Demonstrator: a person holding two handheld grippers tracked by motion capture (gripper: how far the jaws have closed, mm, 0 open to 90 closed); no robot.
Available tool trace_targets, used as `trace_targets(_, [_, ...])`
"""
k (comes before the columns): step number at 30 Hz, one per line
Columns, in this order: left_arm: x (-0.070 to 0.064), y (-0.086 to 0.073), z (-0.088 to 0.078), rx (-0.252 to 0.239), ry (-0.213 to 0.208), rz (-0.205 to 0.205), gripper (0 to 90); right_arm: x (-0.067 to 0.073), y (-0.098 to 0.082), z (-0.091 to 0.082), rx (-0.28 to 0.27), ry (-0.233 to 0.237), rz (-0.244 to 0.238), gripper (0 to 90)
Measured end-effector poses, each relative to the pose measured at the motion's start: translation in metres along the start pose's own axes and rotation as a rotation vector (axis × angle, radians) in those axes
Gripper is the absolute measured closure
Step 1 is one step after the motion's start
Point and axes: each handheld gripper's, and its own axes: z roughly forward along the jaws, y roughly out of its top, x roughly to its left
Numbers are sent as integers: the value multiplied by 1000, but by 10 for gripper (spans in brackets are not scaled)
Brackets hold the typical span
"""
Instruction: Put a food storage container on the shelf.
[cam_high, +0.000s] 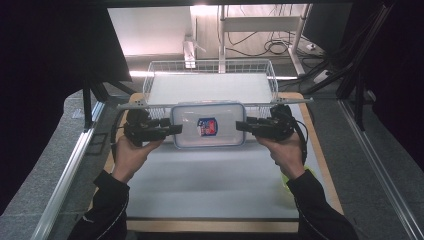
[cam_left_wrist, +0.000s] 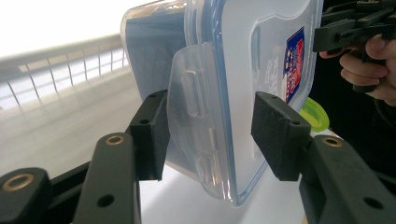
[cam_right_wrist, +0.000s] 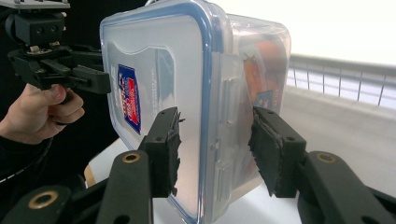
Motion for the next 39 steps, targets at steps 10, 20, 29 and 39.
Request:
trace_targets(10, [8, 26, -4, -6, 3, 13, 480, -2, 25, 3, -19, -5, 3, 530])
trace_targets(20, [22, 53, -6, -22, 10, -16, 486, -11, 59, 12, -13, -1, 9, 523])
trace_targets(29, [33, 75, -3, -34, 15, -23, 487, -20, 85, 18, -29, -4, 19, 522])
trace_targets(39, [49, 101, 9, -1, 22, -25, 486, -40, 104, 26, -36, -2, 62, 517])
